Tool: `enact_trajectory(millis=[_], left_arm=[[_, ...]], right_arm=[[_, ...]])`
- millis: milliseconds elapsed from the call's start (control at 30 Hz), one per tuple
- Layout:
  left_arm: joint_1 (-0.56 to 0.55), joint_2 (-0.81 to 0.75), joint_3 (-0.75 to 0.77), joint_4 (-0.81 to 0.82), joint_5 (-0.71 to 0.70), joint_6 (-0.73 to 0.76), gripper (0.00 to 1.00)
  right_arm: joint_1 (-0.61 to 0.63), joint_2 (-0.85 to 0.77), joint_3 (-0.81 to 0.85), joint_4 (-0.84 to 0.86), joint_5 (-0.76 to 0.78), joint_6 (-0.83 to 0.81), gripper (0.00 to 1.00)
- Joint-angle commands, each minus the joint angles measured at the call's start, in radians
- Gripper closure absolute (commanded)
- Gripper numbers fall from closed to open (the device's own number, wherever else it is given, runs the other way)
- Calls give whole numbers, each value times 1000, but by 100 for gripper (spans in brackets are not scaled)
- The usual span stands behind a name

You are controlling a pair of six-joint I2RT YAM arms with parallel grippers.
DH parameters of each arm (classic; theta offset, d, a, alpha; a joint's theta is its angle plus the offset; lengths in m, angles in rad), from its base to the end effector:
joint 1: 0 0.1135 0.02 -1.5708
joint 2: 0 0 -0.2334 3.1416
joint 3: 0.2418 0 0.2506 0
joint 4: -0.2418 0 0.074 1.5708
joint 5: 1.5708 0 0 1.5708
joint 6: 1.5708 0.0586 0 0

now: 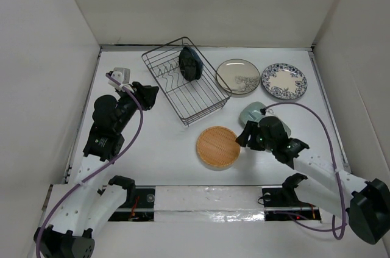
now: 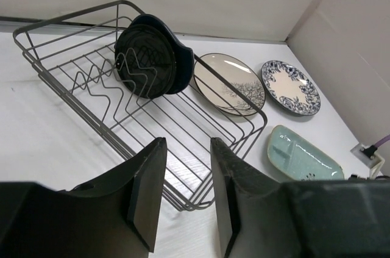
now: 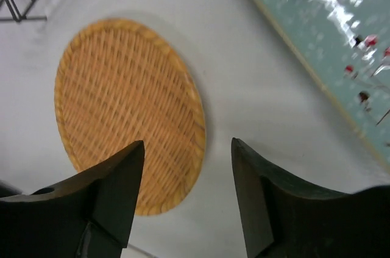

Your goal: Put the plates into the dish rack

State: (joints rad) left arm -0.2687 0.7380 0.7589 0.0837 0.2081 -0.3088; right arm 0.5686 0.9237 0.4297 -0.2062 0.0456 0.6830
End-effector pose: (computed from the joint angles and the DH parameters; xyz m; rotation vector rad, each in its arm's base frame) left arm 0.2088 -0.0701 0.3493 0.1428 1.4923 -0.6199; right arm 0.1896 0.1180 0.1518 0.1588 2.3386 0.5951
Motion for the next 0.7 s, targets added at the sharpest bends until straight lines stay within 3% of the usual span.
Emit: enact_trajectory(millis=[0, 133, 267, 367, 433, 500, 533, 600, 633, 667], left_arm=[[-1, -20, -13, 41, 8, 4, 68], [-1, -20, -13, 41, 8, 4, 64], [-1, -23, -13, 37, 2, 10, 63], [-1, -22, -12, 36, 1, 8, 63], [-1, -19, -9, 33, -4, 11, 63], [-1, -19, -9, 31, -6, 13, 63], [-1, -19, -9, 31, -10, 14, 63], [-1, -19, -7, 30, -10, 13, 63], [-1, -22, -9, 30, -12, 13, 63], [-1, -23, -9, 30, -10, 13, 63]], right_arm=[[-1, -26, -37, 11, -148, 76, 34], [-1, 35, -40, 65, -197, 56, 32], [-15, 198, -42, 157, -226, 29, 33], [-35, 294, -46, 261, -278, 26, 38], [-35, 371, -54, 315, -303, 39, 50], [-44, 420, -69, 373, -319, 41, 53], [-56, 428, -74, 386, -326, 43, 71], [-56, 428, -83, 390, -326, 46, 86], [-56, 413, -85, 386, -325, 41, 99], [-56, 399, -85, 367, -325, 39, 100]])
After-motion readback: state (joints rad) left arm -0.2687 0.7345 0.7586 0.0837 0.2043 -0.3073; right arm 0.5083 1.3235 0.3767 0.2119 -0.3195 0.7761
